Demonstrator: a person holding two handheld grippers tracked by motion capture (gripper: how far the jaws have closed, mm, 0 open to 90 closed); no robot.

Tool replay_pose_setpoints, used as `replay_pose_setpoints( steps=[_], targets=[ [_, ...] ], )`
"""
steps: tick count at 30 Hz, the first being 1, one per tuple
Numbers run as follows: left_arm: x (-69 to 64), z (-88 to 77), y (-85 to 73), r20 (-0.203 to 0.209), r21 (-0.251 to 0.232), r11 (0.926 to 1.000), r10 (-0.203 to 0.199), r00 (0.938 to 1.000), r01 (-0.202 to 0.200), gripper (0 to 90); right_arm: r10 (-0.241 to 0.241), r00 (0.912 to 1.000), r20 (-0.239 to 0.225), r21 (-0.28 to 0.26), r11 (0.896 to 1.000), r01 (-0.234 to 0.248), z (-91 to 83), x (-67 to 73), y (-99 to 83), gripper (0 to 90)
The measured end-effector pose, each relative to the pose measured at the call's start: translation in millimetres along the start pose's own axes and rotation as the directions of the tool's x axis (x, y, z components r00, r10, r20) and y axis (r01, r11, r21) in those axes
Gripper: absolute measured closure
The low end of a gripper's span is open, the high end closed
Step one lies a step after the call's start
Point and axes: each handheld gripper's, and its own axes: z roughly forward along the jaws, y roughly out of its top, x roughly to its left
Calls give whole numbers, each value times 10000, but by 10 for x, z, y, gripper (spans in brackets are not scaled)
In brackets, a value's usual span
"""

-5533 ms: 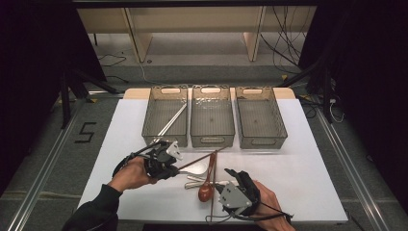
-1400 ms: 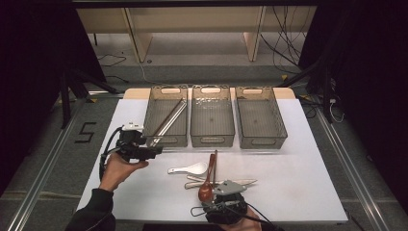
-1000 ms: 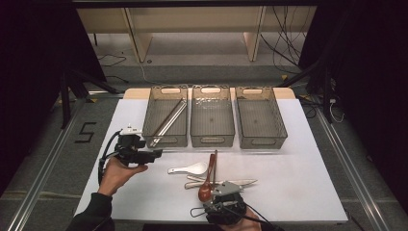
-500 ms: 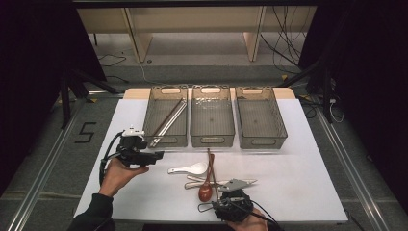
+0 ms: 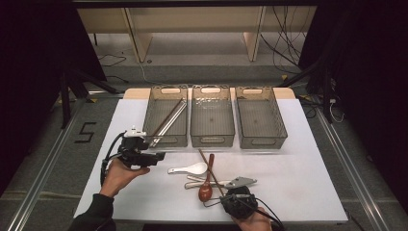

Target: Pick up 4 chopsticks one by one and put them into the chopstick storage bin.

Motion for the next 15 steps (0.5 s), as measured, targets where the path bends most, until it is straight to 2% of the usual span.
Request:
replay_pose_setpoints(
  steps=[6, 15],
  targets=[
    [-7, 17, -5, 57, 111, 9999, 43, 10000, -44, 220, 28, 9997, 249, -21, 10000, -28, -13, -35, -1, 858],
    [0, 13, -4, 57, 83, 10000, 38, 10000, -39, 221, -86, 9994, 331, -270, 9996, 95, -53, -73, 9, 865]
  ],
)
